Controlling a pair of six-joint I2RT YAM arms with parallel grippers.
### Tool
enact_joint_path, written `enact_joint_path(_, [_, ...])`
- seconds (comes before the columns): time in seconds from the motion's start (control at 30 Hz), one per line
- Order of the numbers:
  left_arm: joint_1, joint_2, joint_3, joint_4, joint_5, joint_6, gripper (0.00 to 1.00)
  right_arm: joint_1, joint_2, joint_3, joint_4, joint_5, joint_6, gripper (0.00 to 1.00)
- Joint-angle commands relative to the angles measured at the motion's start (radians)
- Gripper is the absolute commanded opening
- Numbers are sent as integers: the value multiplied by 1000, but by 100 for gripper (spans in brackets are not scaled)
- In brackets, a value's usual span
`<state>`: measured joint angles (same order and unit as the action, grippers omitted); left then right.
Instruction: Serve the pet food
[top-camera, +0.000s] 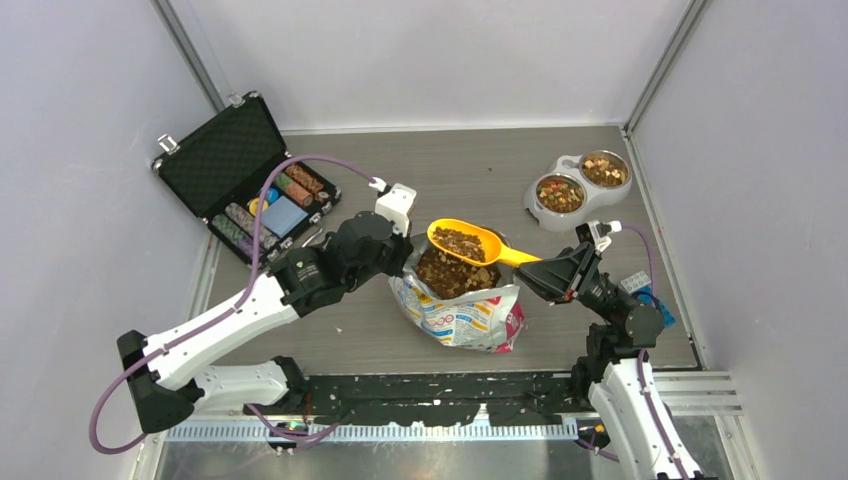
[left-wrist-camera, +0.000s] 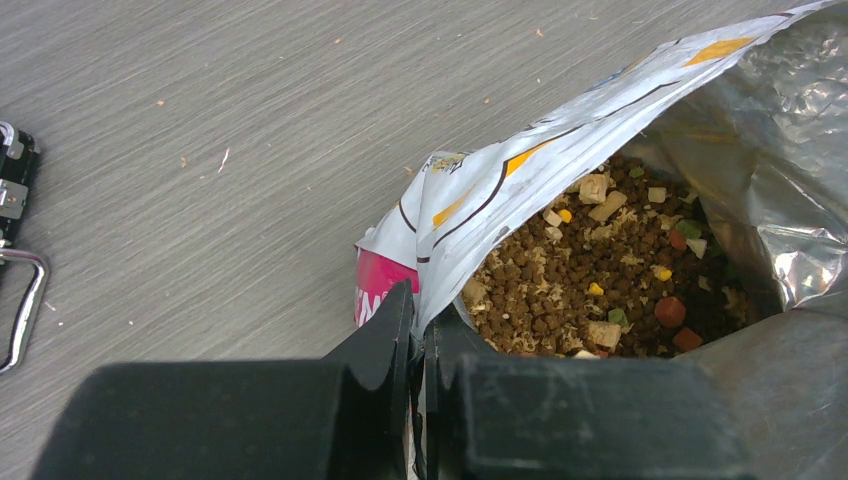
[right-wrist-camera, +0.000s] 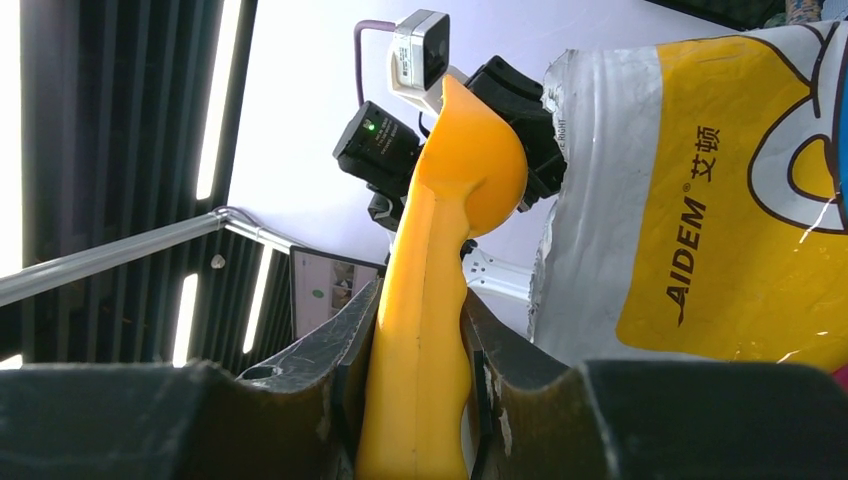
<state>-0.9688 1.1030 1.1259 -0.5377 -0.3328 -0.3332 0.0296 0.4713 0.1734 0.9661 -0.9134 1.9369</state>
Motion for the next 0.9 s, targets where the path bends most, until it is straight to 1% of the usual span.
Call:
enact_joint_path(0.0, [5, -32, 71, 67, -39, 7, 0, -5, -2, 30, 76, 49, 19, 5])
enact_joint_path(0.33, [5, -39, 59, 76, -23, 5, 0, -4, 0, 143, -60, 50, -51, 5])
enact_joint_path(0.53, [5, -47, 55, 73, -22, 2, 0, -4, 37, 216, -71, 65, -64, 5])
enact_joint_path(0.7, [5, -62, 45, 77, -26, 2, 0, -5, 108, 311, -67, 78, -77, 5])
enact_joint_path(0.87, [5, -73, 39, 75, -31, 1, 0, -10, 169, 388, -46, 130, -71, 5])
